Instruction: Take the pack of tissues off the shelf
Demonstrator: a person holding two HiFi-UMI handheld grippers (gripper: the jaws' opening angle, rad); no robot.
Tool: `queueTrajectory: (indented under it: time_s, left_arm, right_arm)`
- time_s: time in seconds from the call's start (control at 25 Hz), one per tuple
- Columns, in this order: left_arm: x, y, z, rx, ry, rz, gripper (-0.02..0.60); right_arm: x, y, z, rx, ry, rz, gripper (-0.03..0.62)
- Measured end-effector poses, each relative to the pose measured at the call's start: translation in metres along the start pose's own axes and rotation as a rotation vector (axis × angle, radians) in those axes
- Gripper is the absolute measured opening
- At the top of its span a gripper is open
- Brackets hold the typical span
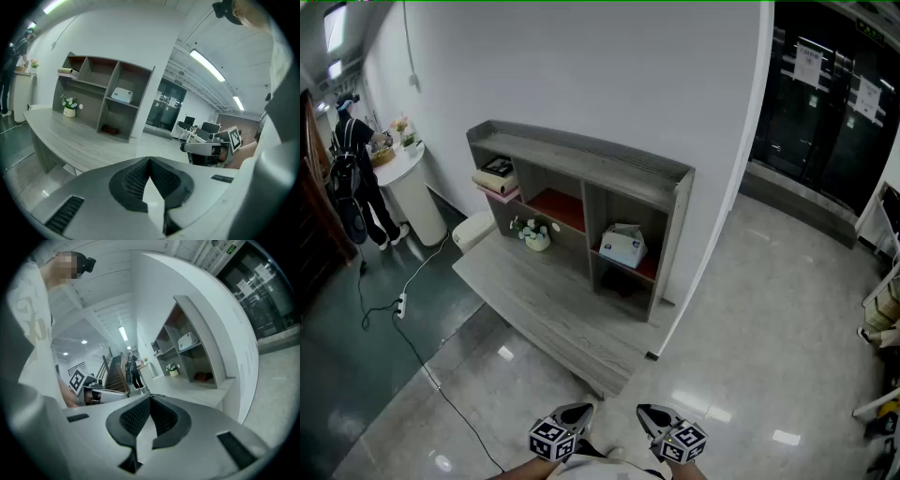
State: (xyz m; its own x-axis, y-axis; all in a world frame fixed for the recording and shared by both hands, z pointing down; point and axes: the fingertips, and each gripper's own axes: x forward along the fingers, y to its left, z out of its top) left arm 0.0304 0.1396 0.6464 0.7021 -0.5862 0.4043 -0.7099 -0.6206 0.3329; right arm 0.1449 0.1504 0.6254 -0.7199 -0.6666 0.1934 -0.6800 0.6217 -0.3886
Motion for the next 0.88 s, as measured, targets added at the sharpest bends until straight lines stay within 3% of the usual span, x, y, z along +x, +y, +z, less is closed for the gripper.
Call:
queueTrajectory:
  time_s: [0.88]
  left_arm:
    - [0.001, -0.012, 0.0, 0.031, 0.012, 0.022, 0.012]
  right_arm:
    - [0.008, 0.013, -0.009, 0.033, 0.015, 0.075, 0.005]
